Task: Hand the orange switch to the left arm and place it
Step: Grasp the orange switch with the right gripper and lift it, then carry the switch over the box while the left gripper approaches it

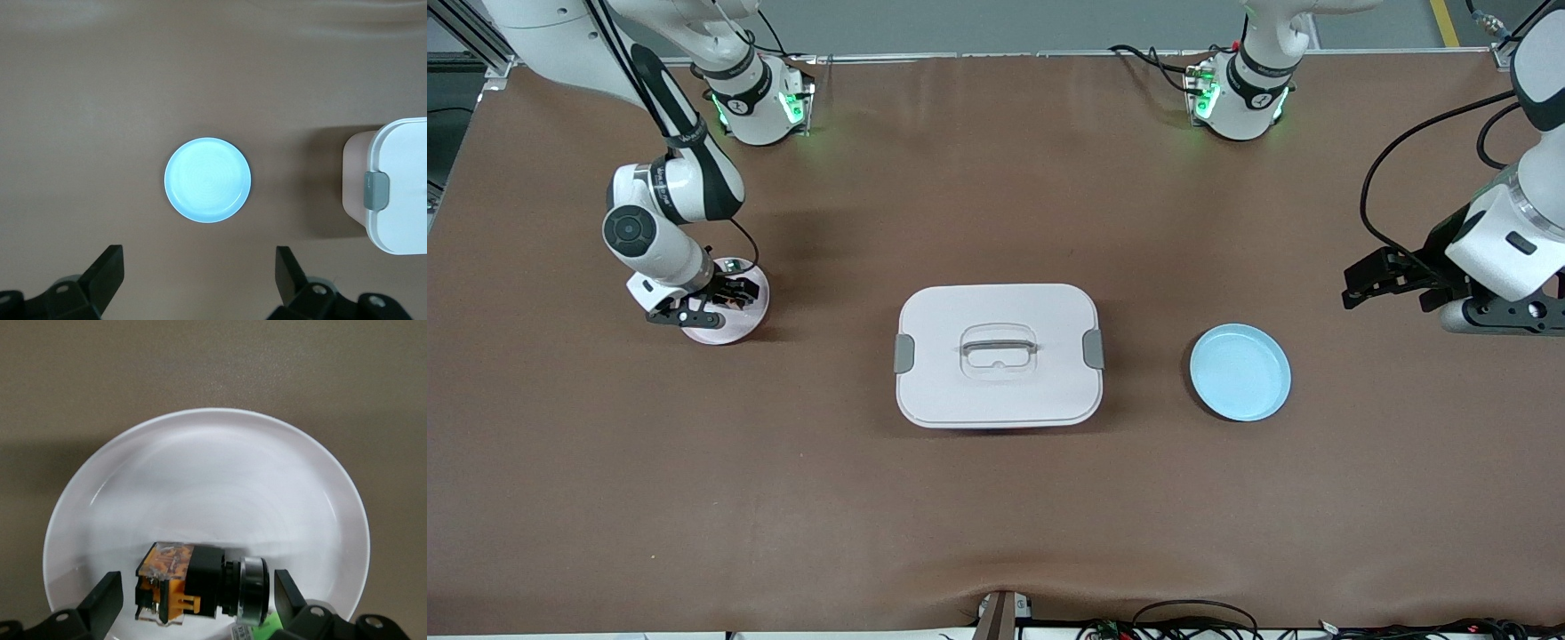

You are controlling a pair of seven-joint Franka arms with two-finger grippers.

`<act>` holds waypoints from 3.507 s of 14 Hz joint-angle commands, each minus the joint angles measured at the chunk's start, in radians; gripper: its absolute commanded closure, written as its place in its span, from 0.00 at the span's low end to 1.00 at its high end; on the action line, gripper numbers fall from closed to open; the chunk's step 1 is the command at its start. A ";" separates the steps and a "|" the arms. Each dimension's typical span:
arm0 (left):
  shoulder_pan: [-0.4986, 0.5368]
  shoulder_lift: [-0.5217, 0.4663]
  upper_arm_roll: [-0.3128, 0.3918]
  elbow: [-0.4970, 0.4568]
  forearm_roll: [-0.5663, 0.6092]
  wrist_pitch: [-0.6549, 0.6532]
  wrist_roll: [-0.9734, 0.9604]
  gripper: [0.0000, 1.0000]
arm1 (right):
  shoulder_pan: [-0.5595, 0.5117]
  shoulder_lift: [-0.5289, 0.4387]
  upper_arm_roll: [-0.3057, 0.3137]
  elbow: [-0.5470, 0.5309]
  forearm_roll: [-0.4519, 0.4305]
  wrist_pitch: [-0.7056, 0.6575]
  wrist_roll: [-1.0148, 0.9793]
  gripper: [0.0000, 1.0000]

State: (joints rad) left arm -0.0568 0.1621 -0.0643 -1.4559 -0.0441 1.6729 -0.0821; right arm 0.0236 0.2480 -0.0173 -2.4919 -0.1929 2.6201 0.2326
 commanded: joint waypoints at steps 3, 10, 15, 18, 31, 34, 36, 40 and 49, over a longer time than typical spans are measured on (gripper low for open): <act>-0.008 0.005 0.000 0.009 -0.010 0.001 -0.007 0.00 | -0.005 0.007 -0.003 0.004 -0.031 0.011 0.031 0.16; -0.011 0.005 0.000 0.009 -0.011 0.001 -0.008 0.00 | -0.042 0.004 0.000 0.007 -0.025 -0.003 0.037 1.00; -0.028 0.013 0.000 0.009 -0.011 0.001 -0.008 0.00 | -0.045 -0.019 0.007 0.019 0.035 -0.073 0.082 1.00; -0.026 0.019 0.000 0.009 -0.067 0.001 -0.007 0.00 | -0.013 -0.048 0.010 0.080 0.165 -0.234 0.082 1.00; -0.035 0.088 -0.003 -0.024 -0.614 0.002 0.013 0.00 | 0.252 -0.058 0.008 0.585 0.452 -0.890 0.597 1.00; -0.046 0.099 -0.008 -0.057 -0.736 0.007 0.016 0.00 | 0.349 -0.036 0.008 0.688 0.512 -0.894 0.790 1.00; -0.066 0.094 -0.023 -0.084 -0.770 0.056 0.016 0.00 | 0.407 0.011 0.008 0.775 0.541 -0.894 0.928 1.00; -0.072 0.089 -0.083 -0.133 -0.850 0.166 0.016 0.00 | 0.461 0.098 0.007 0.915 0.639 -0.890 1.121 1.00; -0.093 0.126 -0.245 -0.219 -0.887 0.410 0.016 0.00 | 0.513 0.324 0.007 1.258 0.766 -0.876 1.430 1.00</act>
State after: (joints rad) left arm -0.1395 0.2762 -0.2925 -1.6579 -0.9046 2.0408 -0.0772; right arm 0.5307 0.5133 0.0011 -1.3362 0.5367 1.7605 1.5915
